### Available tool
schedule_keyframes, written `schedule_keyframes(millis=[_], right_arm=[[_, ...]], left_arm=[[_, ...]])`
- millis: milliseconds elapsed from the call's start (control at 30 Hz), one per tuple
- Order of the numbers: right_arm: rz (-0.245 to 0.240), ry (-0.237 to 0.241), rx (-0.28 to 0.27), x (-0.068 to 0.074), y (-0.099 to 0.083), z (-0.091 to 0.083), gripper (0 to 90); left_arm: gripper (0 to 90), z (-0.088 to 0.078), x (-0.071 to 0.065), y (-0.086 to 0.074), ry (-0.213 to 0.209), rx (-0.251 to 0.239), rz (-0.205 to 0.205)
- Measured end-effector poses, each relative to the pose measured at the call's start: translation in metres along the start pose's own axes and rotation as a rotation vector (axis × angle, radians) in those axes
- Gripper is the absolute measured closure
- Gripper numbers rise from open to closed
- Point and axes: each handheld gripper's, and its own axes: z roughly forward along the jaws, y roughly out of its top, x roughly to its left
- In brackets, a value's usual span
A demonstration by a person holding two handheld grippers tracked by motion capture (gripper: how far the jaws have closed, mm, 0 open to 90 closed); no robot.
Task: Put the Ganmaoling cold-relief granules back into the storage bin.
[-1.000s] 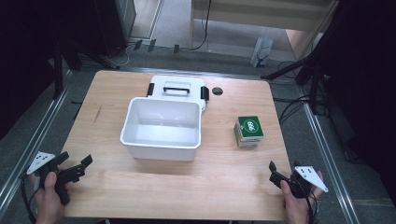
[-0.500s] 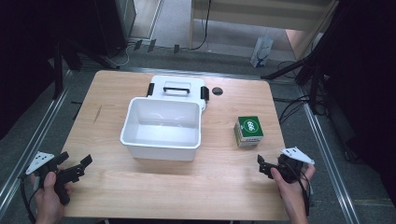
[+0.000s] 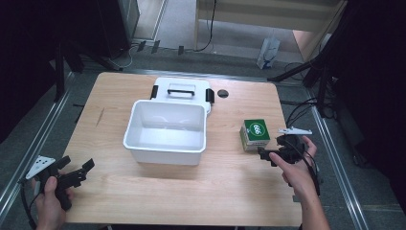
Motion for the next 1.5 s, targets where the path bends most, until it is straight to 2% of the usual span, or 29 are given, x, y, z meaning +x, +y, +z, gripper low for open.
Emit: schedule_keyframes(millis=[33,67,100,200,233,267,367,433,500,533,567,733,867,967,1033,1067,1100,1233,1267,1333,1500], right_arm=[[0.003,-0.001,0.040,0.002,0.009,0.000,0.0],[0.003,-0.001,0.040,0.002,0.009,0.000,0.0],[0.027,-0.007,0.105,0.003,0.020,0.002,0.0],[0.041,-0.006,0.188,0.004,0.036,0.004,0.0],[0.041,-0.006,0.188,0.004,0.036,0.004,0.0],[0.045,-0.008,0.230,0.006,0.048,0.006,0.0],[0.043,-0.013,0.266,0.007,0.060,0.008,0.0],[0.059,-0.016,0.327,0.010,0.078,0.015,0.0],[0.054,-0.032,0.364,0.013,0.088,0.022,0.0],[0.054,-0.032,0.364,0.013,0.088,0.022,0.0],[0.048,-0.036,0.404,0.018,0.098,0.029,0.2],[0.040,-0.063,0.484,0.028,0.115,0.050,0.2],[0.037,-0.080,0.520,0.031,0.121,0.060,0.2],[0.032,-0.119,0.576,0.037,0.123,0.075,0.1],[0.035,-0.160,0.606,0.037,0.121,0.083,0.2],[0.035,-0.160,0.606,0.037,0.121,0.083,0.2],[0.054,-0.175,0.626,0.035,0.118,0.090,0.2],[0.088,-0.169,0.641,0.033,0.111,0.099,5.2],[0.088,-0.169,0.641,0.033,0.111,0.099,5.2],[0.101,-0.188,0.636,0.032,0.110,0.101,12.3],[0.109,-0.179,0.629,0.033,0.113,0.097,16.5]], left_arm=[[1.2,0.000,0.000,0.000,-0.001,0.000,0.000],[1.2,0.000,0.000,0.000,-0.001,0.000,0.000],[1.2,0.000,0.000,0.000,-0.001,0.001,0.001],[1.2,0.000,0.000,0.000,-0.002,0.001,0.000],[1.2,0.000,0.000,0.000,-0.001,0.002,-0.001],[1.2,0.000,0.000,0.000,-0.001,0.004,0.000],[1.2,0.001,0.000,0.000,-0.001,0.006,0.001],[1.2,0.001,0.000,0.000,-0.002,0.006,0.001],[1.2,0.000,0.000,0.000,-0.003,0.005,-0.001],[1.2,0.000,0.000,0.000,-0.003,0.005,-0.001],[1.2,0.001,0.000,0.000,-0.004,0.005,-0.001],[1.2,0.001,0.001,0.000,-0.008,0.005,-0.005],[1.2,0.001,0.001,0.000,-0.010,0.005,-0.005],[1.2,0.001,0.000,0.000,-0.010,0.009,-0.001],[1.2,0.001,0.000,0.000,-0.010,0.008,-0.001],[1.2,0.001,0.000,0.000,-0.010,0.008,-0.001],[1.2,0.001,0.000,0.000,-0.010,0.009,-0.001],[1.2,0.001,0.000,0.000,-0.011,0.010,0.000],[1.2,0.001,0.000,0.000,-0.011,0.010,0.000],[1.2,0.001,0.001,0.000,-0.011,0.011,-0.001],[1.2,0.001,0.001,0.000,-0.012,0.010,-0.006]])
